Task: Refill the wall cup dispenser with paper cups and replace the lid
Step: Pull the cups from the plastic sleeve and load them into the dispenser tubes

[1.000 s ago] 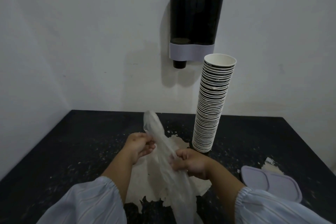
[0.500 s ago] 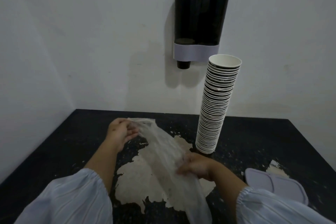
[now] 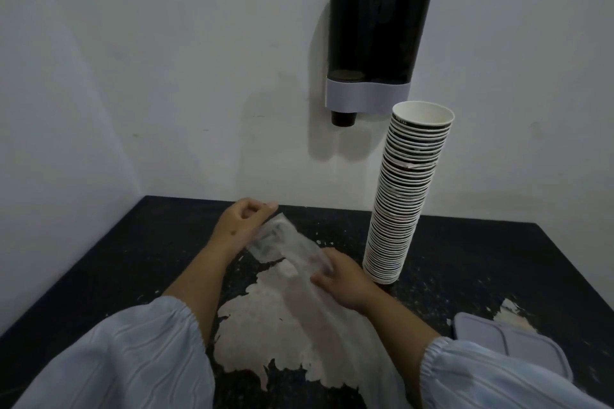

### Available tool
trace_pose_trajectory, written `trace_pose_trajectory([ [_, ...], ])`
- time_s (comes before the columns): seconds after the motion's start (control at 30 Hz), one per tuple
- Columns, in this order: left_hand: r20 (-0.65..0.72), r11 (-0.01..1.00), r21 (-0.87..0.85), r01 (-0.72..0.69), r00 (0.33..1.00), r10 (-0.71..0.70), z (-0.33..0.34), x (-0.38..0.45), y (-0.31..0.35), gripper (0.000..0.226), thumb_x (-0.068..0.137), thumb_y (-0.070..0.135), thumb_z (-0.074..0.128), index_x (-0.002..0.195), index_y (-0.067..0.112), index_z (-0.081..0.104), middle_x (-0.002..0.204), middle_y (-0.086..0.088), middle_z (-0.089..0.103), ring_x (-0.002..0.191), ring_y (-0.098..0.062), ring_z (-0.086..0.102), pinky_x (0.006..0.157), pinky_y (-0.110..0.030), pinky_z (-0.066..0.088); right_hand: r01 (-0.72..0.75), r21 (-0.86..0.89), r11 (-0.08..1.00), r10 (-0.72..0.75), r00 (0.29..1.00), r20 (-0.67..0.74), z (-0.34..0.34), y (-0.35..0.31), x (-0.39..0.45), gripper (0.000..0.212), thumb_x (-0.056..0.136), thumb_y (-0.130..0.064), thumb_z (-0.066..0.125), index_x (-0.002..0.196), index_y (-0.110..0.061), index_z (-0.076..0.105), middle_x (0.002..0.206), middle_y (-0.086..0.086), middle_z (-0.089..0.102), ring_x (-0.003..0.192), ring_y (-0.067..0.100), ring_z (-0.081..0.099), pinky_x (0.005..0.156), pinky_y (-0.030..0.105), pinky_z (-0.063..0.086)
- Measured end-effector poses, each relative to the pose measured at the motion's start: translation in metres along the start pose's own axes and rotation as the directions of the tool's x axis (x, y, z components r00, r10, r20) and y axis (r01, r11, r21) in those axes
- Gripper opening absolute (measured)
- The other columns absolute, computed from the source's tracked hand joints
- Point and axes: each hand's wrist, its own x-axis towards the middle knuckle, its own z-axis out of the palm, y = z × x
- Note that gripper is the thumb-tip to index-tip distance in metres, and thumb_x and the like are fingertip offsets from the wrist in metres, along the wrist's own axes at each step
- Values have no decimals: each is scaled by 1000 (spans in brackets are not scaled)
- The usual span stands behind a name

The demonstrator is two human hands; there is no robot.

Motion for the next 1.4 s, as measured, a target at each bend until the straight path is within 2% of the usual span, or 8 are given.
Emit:
trace_pose_trajectory([
  [0.37, 230, 839, 539, -70, 971, -67, 2, 8, 14, 19, 85, 29, 62, 77, 14, 71, 87, -5, 68, 84, -19, 62, 80, -36, 51, 75, -104, 992, -76, 997, -4, 2, -6, 3, 36, 91, -22, 54, 126, -26, 48, 128, 2, 54, 108, 14, 54, 90, 28, 43],
  [0.57, -231, 945, 314, 87, 973, -13, -21, 23, 3, 35, 95, 28, 45, 72, 5, 58, 73, -12, 58, 64, -22, 53, 60, -31, 42, -23, -130, 991, 23, 1000, -1, -2, 2, -6, 29, 93, -24, 51, 116, -8, 55, 118, 11, 57, 105, 24, 55, 91, 36, 44],
  [0.73, -375, 909, -388, 154, 874, -308, -36, 29, -14, 21, 96, 19, 46, 95, 1, 57, 74, -14, 61, 64, -23, 62, 60, -30, 59, -87, -46, 995, 89, 995, 50, -3, 1, -7, 24, 94, -26, 50, 93, -4, 59, 89, 8, 54, 77, 17, 51, 73, 34, 42],
  [0.87, -399, 966, -173, 193, 883, -248, -28, 25, -26, 27, 90, 30, 55, 102, 5, 55, 100, -15, 57, 91, -30, 57, 87, -47, 52, -175, 201, 964, 171, 985, 39, -2, 2, -4, 17, 94, -25, 49, 95, -11, 58, 84, 6, 56, 70, 14, 52, 66, 31, 45],
  [1.0, -6, 915, -27, 403, 915, -403, -11, 0, -22, 53, 83, 59, 50, 83, 7, 61, 88, -11, 66, 74, -23, 62, 61, -35, 52, -244, 494, 835, 253, 966, 49, 2, -7, 2, 21, 92, -19, 50, 109, -9, 57, 90, 9, 58, 73, 17, 55, 62, 30, 47],
  [1.13, 485, 854, 223, 470, 707, -515, 11, -19, -29, 59, 75, 67, 54, 103, 16, 65, 104, -6, 69, 92, -21, 67, 70, -35, 50, -256, 663, 704, 264, 960, 90, 6, -18, 8, 19, 89, -16, 53, 107, -13, 59, 102, 11, 63, 90, 23, 62, 78, 37, 55],
  [1.27, 486, 945, 95, 314, 814, -319, 29, -23, -36, 20, 84, 32, 63, 97, 18, 67, 99, -3, 71, 93, -20, 65, 87, -41, 50, -257, 659, 706, 244, 963, 114, 10, -21, 12, 16, 91, -19, 52, 105, -22, 59, 108, 7, 65, 99, 24, 65, 85, 42, 54],
  [1.4, 329, 952, 44, 303, 895, -300, 25, -18, -38, 15, 89, 21, 56, 83, 11, 64, 78, -9, 63, 67, -20, 55, 60, -30, 47, -305, 474, 826, 319, 946, 54, 12, -19, 14, 27, 90, -20, 55, 117, -20, 55, 109, 5, 60, 99, 21, 59, 87, 39, 53],
])
